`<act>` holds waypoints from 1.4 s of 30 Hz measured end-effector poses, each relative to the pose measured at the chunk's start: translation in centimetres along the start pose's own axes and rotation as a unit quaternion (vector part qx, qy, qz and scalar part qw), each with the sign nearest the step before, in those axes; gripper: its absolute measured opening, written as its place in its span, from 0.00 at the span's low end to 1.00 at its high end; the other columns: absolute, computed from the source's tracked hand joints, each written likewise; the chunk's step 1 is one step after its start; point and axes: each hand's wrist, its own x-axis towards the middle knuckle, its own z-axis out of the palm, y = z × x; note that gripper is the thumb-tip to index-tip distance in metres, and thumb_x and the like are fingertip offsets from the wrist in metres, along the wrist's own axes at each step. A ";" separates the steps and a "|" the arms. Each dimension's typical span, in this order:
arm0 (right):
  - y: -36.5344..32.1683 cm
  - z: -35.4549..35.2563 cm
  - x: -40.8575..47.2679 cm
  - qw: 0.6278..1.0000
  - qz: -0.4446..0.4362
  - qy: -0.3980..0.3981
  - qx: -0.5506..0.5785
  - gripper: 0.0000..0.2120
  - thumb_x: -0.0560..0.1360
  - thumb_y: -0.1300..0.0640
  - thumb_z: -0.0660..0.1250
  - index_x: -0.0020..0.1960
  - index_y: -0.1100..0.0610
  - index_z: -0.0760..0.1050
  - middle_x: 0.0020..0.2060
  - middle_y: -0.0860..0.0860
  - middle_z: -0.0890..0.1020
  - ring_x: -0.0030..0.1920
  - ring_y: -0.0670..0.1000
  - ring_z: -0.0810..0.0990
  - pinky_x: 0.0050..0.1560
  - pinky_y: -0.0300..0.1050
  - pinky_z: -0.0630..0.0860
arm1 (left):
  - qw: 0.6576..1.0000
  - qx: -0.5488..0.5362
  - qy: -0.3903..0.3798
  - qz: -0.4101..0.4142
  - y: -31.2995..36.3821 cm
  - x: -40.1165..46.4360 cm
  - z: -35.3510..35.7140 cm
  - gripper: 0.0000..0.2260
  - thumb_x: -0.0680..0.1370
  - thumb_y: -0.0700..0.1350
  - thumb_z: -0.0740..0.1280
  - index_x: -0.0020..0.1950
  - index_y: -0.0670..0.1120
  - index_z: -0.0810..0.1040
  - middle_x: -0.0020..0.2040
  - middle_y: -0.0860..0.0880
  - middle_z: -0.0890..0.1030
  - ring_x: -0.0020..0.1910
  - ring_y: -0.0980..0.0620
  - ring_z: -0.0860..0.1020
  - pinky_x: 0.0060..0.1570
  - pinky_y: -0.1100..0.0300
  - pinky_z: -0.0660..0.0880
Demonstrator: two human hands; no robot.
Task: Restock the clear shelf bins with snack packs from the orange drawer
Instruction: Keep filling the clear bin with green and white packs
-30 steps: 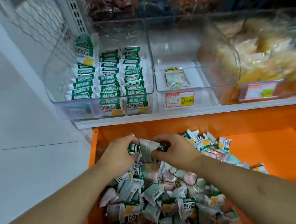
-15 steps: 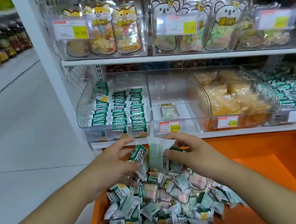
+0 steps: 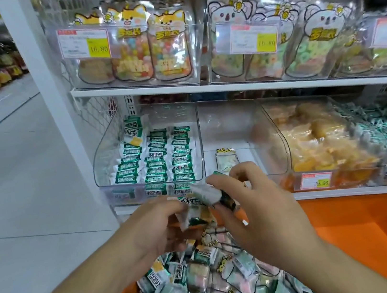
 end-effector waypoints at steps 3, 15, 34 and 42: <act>0.0 -0.2 0.4 0.999 -0.026 0.010 -0.025 0.23 0.77 0.49 0.74 0.70 0.42 0.72 0.56 0.50 0.72 0.40 0.51 0.69 0.32 0.44 0.66 | 0.999 -0.022 -0.032 -0.016 0.8 -0.2 0.3 0.15 0.85 0.44 0.60 0.64 0.38 0.79 0.56 0.34 0.85 0.49 0.33 0.86 0.39 0.49 0.80; 0.3 0.4 0.0 0.935 0.102 -0.046 0.338 0.34 0.78 0.62 0.75 0.73 0.32 0.69 0.65 0.36 0.75 0.69 0.42 0.75 0.63 0.37 0.76 | 0.999 -0.017 -0.009 0.037 0.9 -0.7 0.9 0.18 0.75 0.39 0.76 0.64 0.40 0.81 0.54 0.40 0.87 0.52 0.42 0.87 0.47 0.47 0.84; 0.2 -0.5 -0.1 0.955 0.116 0.076 0.262 0.19 0.73 0.56 0.80 0.59 0.44 0.78 0.55 0.38 0.79 0.57 0.41 0.78 0.54 0.35 0.76 | 0.985 -0.127 0.008 0.116 0.7 -1.4 1.9 0.26 0.71 0.32 0.74 0.68 0.45 0.78 0.52 0.38 0.87 0.46 0.39 0.87 0.41 0.50 0.85; 0.0 0.0 -0.3 0.927 0.084 0.000 0.367 0.14 0.78 0.52 0.76 0.63 0.47 0.82 0.61 0.41 0.78 0.62 0.50 0.80 0.60 0.44 0.79 | 0.981 -0.150 -0.004 0.126 0.9 -1.8 2.1 0.26 0.74 0.39 0.74 0.71 0.45 0.74 0.58 0.36 0.85 0.56 0.33 0.84 0.51 0.42 0.85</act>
